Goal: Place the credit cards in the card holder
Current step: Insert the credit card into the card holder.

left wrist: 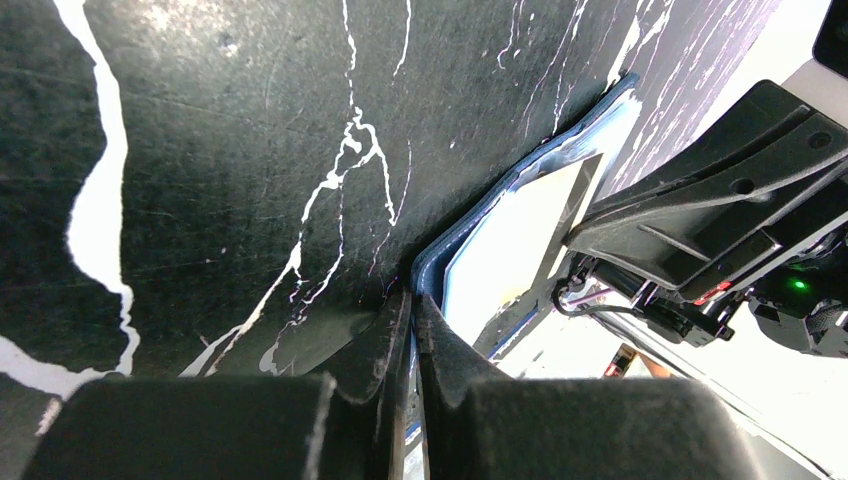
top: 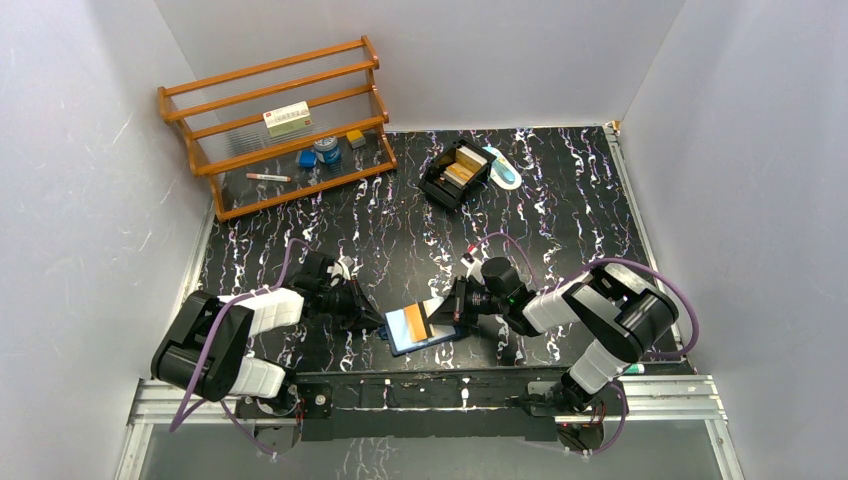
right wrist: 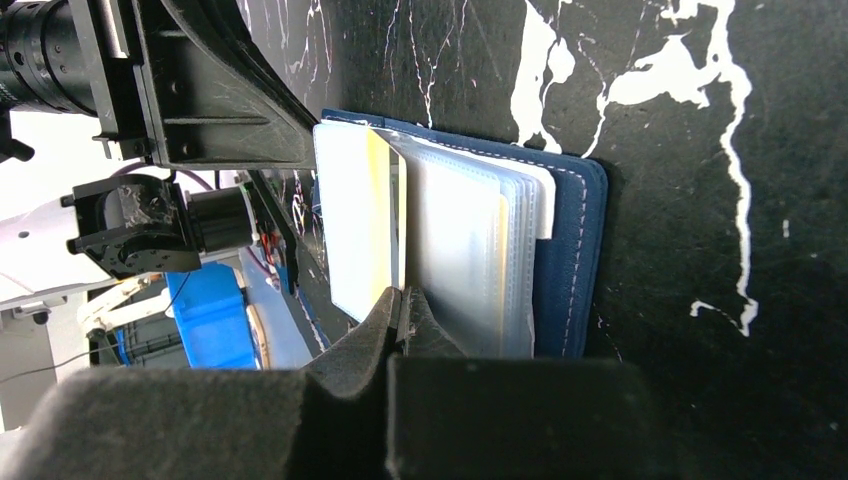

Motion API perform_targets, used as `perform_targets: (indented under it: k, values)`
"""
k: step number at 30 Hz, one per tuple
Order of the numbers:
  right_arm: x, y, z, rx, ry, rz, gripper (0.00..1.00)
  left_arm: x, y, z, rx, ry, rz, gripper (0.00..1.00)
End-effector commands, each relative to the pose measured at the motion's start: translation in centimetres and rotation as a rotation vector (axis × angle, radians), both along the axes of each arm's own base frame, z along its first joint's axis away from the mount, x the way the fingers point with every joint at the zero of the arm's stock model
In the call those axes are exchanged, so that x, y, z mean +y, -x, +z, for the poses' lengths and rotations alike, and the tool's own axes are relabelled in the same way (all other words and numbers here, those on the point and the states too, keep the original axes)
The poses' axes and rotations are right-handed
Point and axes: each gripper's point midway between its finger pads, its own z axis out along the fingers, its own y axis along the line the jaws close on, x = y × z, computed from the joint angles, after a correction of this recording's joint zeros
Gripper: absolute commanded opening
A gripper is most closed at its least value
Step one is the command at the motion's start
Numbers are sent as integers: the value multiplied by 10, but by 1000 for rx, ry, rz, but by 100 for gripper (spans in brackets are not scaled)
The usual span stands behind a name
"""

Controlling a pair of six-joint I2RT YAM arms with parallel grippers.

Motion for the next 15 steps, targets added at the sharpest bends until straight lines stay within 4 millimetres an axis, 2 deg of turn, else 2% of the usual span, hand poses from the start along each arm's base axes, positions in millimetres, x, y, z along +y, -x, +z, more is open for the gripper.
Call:
perform_targets:
  k: [1,9,15]
  values:
    - [3,2,4,4,-6,22,0,12,7,-18,33,-83,7,4]
    - [-10,5,-1,10,94,11,0,13,8,-21,39,-94,9,6]
    - [-8,3,2,5,95,18,0,13,8,-21,42,-93,10,7]
